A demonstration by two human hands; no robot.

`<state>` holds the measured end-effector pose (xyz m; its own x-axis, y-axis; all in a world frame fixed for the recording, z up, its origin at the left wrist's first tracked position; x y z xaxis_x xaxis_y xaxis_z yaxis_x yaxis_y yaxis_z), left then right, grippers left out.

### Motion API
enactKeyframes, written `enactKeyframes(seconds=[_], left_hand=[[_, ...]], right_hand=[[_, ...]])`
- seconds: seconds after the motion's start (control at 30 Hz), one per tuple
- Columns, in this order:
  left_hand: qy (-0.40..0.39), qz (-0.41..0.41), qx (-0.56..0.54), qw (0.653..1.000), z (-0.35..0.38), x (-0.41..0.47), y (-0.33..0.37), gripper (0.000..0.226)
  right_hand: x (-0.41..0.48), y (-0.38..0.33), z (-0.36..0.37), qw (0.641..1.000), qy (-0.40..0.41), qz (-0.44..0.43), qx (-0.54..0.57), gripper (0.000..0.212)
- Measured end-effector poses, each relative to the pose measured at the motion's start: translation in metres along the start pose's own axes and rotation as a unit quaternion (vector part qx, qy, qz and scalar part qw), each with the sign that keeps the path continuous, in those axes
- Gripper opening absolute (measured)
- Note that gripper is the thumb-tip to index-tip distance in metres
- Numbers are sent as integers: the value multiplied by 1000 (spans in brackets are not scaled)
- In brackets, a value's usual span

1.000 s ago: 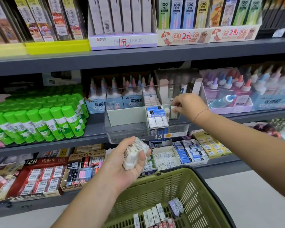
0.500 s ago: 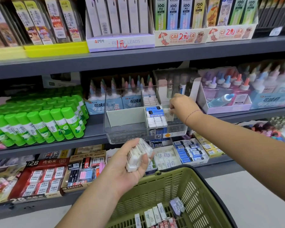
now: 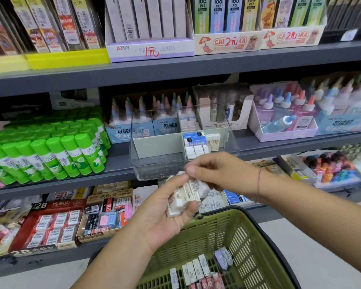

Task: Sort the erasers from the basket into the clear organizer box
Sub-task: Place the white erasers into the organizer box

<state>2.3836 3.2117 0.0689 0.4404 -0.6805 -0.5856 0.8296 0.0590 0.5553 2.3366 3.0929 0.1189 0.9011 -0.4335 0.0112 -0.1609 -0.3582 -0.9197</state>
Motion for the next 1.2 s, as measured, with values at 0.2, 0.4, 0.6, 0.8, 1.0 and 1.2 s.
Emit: enactKeyframes(seconds=[0.2,0.4,0.6,0.8,1.0,1.2], left_hand=[[19,-1,24,1000,-2,-1,-6,27],[40,-14,-24,999,-4,2,-4,55],[49,-22,-31,998,-9,4,-4,63],[50,-23,-23,998,-9,6,-2,70],[51,-22,-24,998,-10,7,0,72],[52,-22,-26,998,-9,4,0,66]], right_hand=[[-1,10,-5,991,-68,77,84,16],[26,0,-69,992,107,49,38,23],[77,4,-119,881,231,-85,-404,20],[109,23,-102,767,157,-163,-601,20],[115,34,-99,748,188,-149,-618,12],[110,38,-99,756,216,-132,-604,10]])
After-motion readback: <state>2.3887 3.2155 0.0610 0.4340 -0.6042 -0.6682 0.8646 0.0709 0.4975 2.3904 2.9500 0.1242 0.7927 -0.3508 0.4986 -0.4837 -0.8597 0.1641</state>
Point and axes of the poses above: each hand's wrist, its own x-axis towards the middle knuckle, its own z-axis out of the palm, y = z × x, the point moved 5 cm from there along x, towards the middle knuckle, and after that the axes turned 12 degrees about y, right-handed, at the moved point
